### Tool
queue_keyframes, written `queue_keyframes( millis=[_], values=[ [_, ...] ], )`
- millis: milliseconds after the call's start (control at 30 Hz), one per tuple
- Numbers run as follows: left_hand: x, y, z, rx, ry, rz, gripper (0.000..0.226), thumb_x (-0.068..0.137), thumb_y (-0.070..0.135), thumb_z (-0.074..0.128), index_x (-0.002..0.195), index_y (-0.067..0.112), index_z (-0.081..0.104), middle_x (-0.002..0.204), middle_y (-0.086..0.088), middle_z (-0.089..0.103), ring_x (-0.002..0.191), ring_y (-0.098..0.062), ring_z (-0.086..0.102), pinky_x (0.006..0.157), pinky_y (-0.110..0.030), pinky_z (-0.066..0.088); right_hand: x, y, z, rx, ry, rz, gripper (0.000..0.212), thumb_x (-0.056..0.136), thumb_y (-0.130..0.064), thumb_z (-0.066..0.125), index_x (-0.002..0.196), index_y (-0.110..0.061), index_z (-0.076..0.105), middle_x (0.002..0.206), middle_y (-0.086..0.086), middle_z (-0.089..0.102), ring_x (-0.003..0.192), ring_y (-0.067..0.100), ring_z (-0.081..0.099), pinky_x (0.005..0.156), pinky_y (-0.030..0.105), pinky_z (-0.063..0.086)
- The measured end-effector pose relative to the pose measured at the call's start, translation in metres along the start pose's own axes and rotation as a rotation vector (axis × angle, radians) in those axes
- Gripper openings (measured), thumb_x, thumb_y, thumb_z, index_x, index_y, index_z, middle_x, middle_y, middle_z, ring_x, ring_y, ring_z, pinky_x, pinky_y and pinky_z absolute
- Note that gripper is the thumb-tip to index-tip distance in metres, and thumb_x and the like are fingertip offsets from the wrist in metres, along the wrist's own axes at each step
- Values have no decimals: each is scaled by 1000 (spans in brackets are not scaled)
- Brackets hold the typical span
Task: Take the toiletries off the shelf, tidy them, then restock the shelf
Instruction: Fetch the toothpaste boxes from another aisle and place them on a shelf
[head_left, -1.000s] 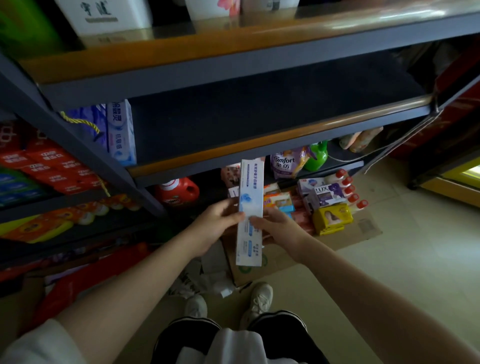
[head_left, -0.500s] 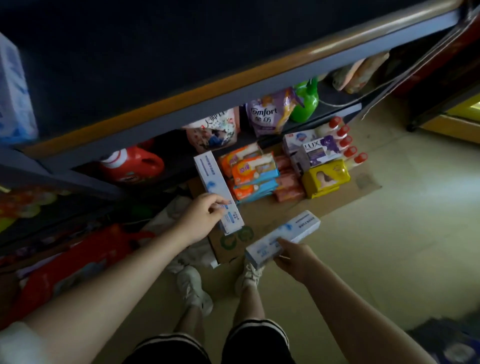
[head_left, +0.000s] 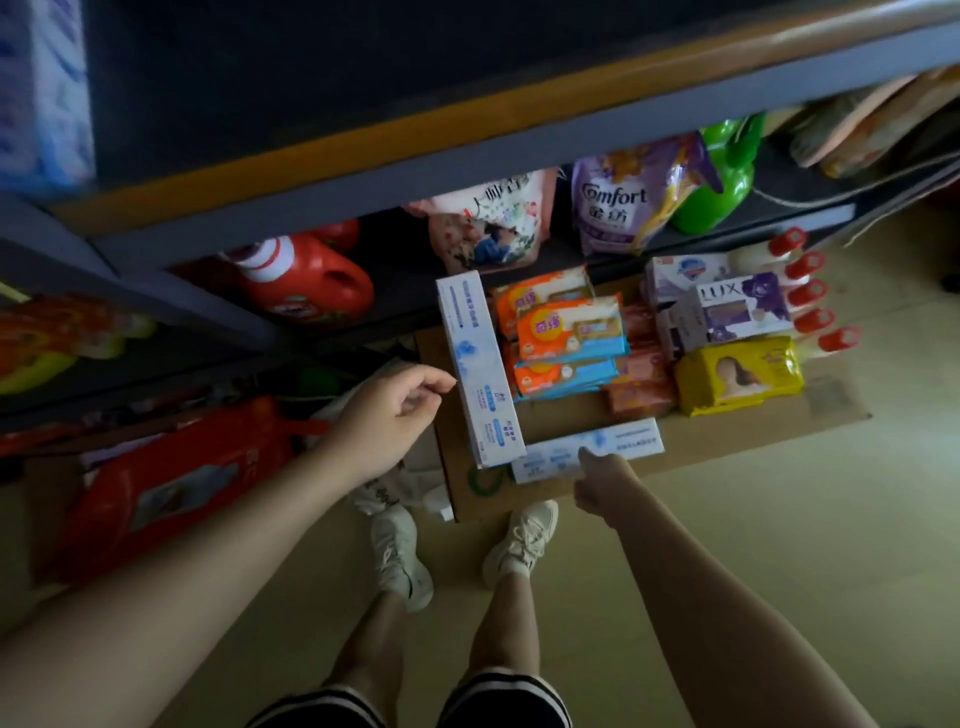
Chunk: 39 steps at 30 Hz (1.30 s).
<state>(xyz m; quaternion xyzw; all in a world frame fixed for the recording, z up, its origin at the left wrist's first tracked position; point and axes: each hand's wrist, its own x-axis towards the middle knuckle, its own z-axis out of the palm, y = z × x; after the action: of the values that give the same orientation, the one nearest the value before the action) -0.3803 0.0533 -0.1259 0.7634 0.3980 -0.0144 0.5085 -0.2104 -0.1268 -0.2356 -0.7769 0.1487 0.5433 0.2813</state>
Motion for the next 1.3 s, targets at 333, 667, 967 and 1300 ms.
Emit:
queue_keyframes(
  millis=[333, 667, 967, 1300],
  values=[
    [-42, 52, -121, 265, 461, 212, 25, 86, -2, 55, 109, 6, 62, 113, -5, 58, 107, -18, 55, 92, -17, 41, -135, -136, 32, -137, -121, -642, 16, 93, -17, 50, 82, -16, 62, 69, 1, 63, 58, 14, 56, 52, 24, 43],
    [0, 63, -195, 750, 584, -277, 59, 94, 20, 43, 143, -5, 19, 152, -25, 13, 140, -38, 12, 110, -43, 24, -226, -184, 102, -187, -323, -985, 21, 95, -18, 48, 82, -30, 61, 83, 1, 65, 70, 11, 61, 63, 23, 48],
    [8, 45, -171, 855, 512, -22, 64, 96, 43, 35, 145, 5, 22, 138, -20, 44, 126, -34, 39, 101, -43, 32, -211, -168, 76, -116, -268, -906, 22, 95, -9, 46, 82, -19, 62, 75, 1, 64, 64, 11, 58, 55, 17, 45],
    [37, 64, -216, 616, 750, -173, 61, 89, 22, 55, 142, 7, 27, 146, -20, 28, 130, -39, 29, 99, -49, 36, -224, -190, 85, -158, -304, -923, 16, 96, -15, 46, 96, -14, 62, 80, 1, 64, 71, 11, 59, 65, 22, 49]
  ],
)
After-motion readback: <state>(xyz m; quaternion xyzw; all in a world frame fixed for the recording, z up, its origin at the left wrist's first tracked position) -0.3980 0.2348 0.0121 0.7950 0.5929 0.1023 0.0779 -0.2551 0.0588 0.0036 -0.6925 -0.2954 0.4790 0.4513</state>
